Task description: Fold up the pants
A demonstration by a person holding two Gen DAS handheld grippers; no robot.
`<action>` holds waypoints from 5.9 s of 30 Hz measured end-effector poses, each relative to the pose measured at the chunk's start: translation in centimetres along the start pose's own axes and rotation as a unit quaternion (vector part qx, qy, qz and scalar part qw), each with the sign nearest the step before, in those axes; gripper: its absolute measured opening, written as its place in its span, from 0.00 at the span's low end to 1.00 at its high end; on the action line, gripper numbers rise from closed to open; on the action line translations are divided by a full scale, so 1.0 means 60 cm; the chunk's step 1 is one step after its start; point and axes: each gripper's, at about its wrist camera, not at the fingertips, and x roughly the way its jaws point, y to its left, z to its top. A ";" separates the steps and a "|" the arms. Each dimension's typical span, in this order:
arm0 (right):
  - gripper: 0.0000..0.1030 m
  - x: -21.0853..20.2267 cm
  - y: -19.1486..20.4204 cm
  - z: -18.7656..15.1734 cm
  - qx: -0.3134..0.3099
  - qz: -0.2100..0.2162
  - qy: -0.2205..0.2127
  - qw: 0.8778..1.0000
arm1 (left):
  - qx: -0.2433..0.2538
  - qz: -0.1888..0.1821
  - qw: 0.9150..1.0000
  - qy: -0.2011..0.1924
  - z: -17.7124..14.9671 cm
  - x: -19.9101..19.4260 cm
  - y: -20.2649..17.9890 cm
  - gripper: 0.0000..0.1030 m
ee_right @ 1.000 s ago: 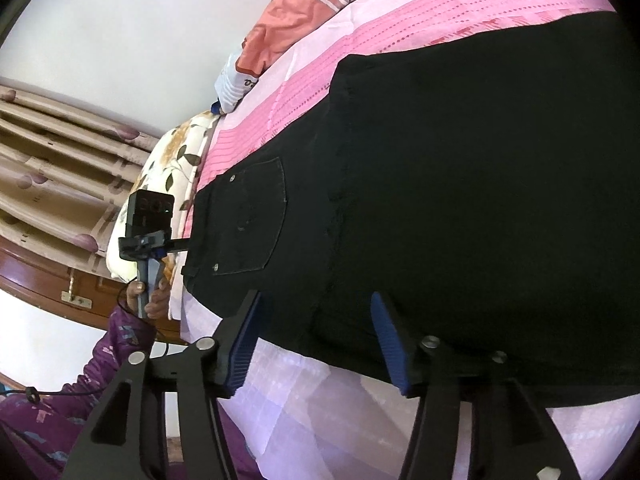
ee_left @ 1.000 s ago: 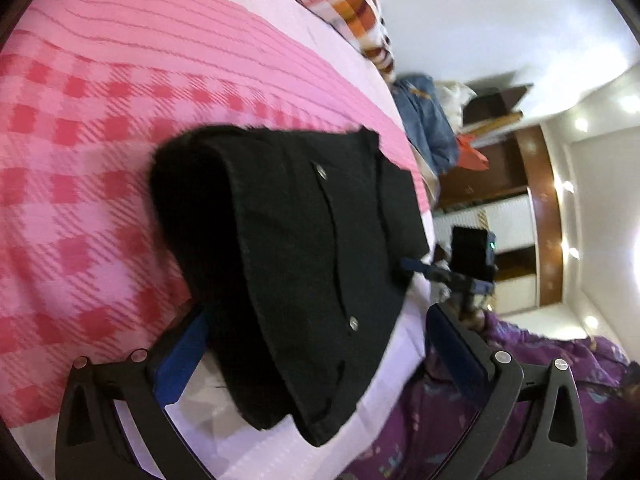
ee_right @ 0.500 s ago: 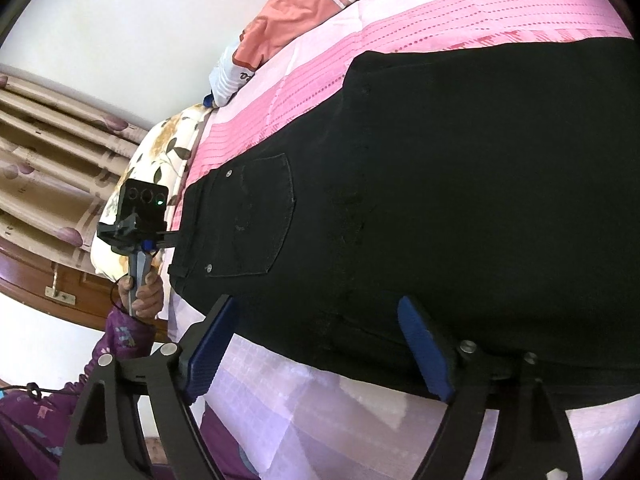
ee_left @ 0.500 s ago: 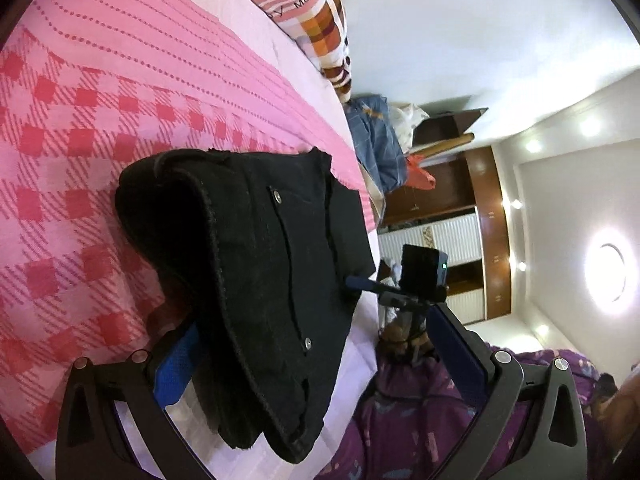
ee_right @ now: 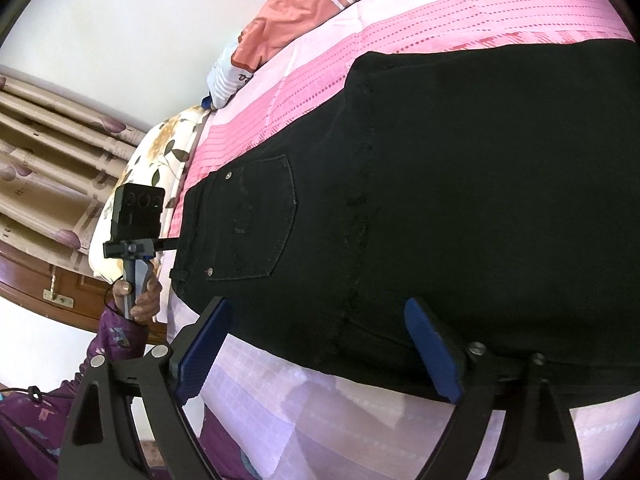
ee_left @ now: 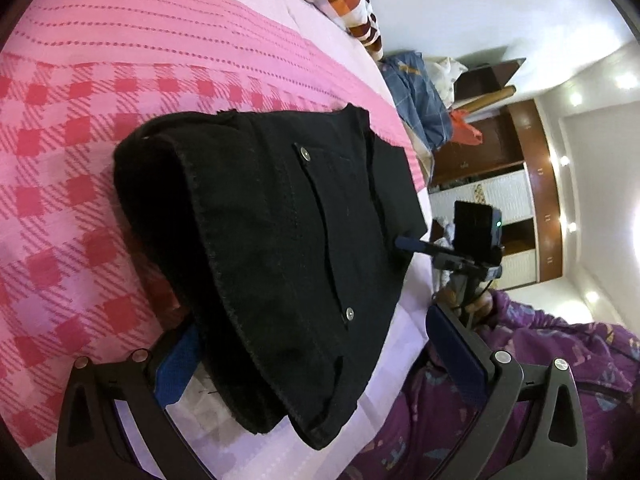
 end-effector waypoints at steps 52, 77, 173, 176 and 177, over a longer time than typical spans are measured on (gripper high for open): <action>0.99 0.011 0.019 0.000 -0.014 -0.007 -0.003 1.000 | 0.010 0.030 0.999 -0.038 -0.012 -0.010 -0.011 0.97; 1.00 0.008 0.008 0.012 -0.002 0.024 -0.008 1.000 | 0.015 0.068 0.980 -0.186 -0.060 -0.017 -0.126 0.19; 0.22 -0.227 -0.314 0.019 0.145 0.100 -0.089 0.980 | 0.081 0.444 0.879 -0.158 0.082 0.390 -0.345 0.77; 0.22 -0.226 -0.315 0.019 0.145 0.101 -0.089 0.980 | 0.101 0.475 0.860 -0.159 0.083 0.400 -0.356 0.80; 0.22 -0.226 -0.315 0.019 0.145 0.100 -0.089 0.980 | 0.104 0.476 0.858 -0.159 0.084 0.401 -0.357 0.81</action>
